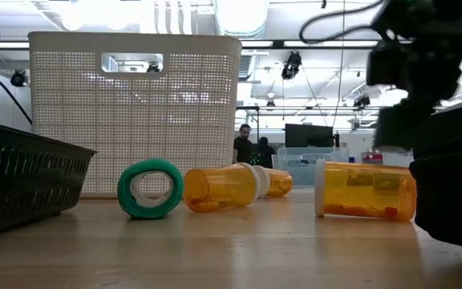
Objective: Pick & place medical supplies in basket/bin
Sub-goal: Put the black roll bandage into the transparent bin
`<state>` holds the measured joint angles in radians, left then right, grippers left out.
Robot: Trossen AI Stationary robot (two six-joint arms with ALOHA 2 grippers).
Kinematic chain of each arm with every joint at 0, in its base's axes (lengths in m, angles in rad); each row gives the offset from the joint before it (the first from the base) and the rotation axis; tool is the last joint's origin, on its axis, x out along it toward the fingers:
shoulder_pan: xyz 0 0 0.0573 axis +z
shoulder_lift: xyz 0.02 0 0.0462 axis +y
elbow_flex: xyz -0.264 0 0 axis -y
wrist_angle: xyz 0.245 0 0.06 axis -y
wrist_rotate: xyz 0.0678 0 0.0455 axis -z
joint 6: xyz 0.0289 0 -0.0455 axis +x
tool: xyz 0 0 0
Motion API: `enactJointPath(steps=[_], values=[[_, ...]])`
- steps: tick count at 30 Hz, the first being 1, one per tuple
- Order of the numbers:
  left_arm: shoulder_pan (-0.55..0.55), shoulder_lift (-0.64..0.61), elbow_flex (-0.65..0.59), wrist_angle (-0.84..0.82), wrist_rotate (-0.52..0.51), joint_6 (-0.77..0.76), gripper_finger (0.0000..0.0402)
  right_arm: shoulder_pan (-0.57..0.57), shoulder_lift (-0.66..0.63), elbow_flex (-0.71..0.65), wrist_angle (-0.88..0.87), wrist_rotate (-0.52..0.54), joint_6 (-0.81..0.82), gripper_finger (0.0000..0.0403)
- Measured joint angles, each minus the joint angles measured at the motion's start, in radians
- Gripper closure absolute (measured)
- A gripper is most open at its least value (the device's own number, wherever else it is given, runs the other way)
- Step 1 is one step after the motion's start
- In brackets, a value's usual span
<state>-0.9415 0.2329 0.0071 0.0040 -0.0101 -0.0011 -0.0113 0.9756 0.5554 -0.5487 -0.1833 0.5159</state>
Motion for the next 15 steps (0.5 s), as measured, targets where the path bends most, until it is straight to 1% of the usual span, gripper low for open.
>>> enactJointPath(steps=[3, 8, 10, 15], values=[[0.0, 0.0, 0.0, 0.0, 0.0, 0.0, 0.0391, -0.003, 0.001, 0.064, -0.032, 0.078, -0.009, 0.0191], [0.0, 0.0, 0.0, 0.0, 0.0, 0.0, 0.0391, -0.003, 0.006, 0.17, -0.028, 0.151, -0.071, 0.0191], [0.0, 0.0, 0.0, 0.0, 0.0, 0.0, 0.0391, -0.007, 0.014, 0.212, -0.028, 0.178, -0.072, 0.0191], [0.0, 0.0, 0.0, 0.0, 0.0, 0.0, 0.0391, -0.073, 0.053, 0.291, -0.03, 0.19, -0.074, 0.0191]])
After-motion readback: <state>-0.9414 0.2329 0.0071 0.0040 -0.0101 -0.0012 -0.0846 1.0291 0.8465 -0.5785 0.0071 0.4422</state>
